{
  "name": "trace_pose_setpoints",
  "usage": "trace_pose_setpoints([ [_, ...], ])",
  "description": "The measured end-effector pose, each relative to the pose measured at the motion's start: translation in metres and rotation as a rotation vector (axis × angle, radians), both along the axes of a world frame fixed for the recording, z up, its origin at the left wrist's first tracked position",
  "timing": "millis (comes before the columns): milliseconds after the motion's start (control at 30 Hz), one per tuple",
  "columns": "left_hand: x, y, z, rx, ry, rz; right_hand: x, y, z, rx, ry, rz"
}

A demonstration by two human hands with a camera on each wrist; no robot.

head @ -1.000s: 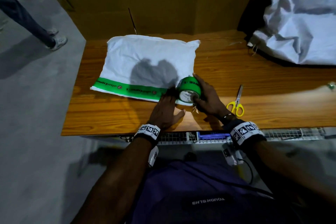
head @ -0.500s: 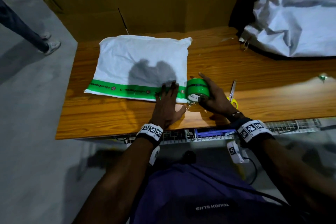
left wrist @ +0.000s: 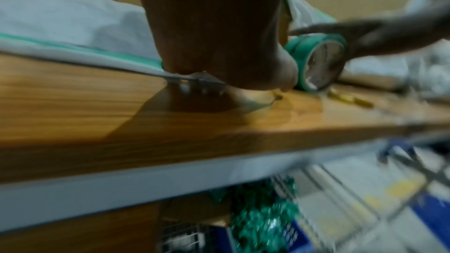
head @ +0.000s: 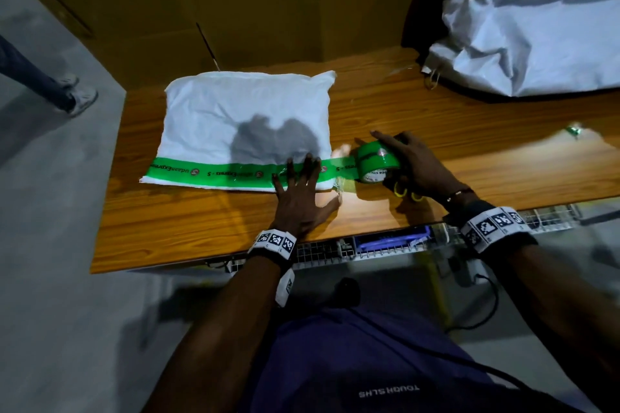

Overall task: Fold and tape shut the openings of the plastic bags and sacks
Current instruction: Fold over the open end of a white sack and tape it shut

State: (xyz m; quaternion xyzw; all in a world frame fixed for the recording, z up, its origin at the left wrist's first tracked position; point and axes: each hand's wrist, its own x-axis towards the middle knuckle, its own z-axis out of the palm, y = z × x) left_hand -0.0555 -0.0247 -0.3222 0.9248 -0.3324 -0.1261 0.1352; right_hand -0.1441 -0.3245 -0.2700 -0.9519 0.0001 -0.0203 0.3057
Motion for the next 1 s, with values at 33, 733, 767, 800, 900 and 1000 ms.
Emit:
trace_pose_setpoints([
  [33, 0.003, 0.000, 0.000, -0.004, 0.019, 0.010, -0.002, 0.000, -0.004, 0.056, -0.031, 0.017],
  [733, 0.035, 0.030, 0.001, 0.052, -0.032, -0.006, 0.007, 0.015, 0.028, -0.018, 0.009, 0.003],
  [767, 0.036, 0.030, 0.001, 0.049, -0.033, -0.005, 0.005, 0.016, 0.028, 0.022, -0.011, -0.017],
  [800, 0.036, 0.029, 0.001, 0.041, -0.035, -0.001, 0.004, 0.017, 0.029, 0.036, -0.014, -0.027],
  [900, 0.036, 0.032, 0.001, 0.021, -0.048, -0.001, 0.008, 0.017, 0.036, 0.005, 0.026, 0.006],
  [1000, 0.037, 0.035, 0.002, 0.007, -0.051, -0.021, 0.012, 0.024, 0.046, -0.073, 0.048, 0.069],
])
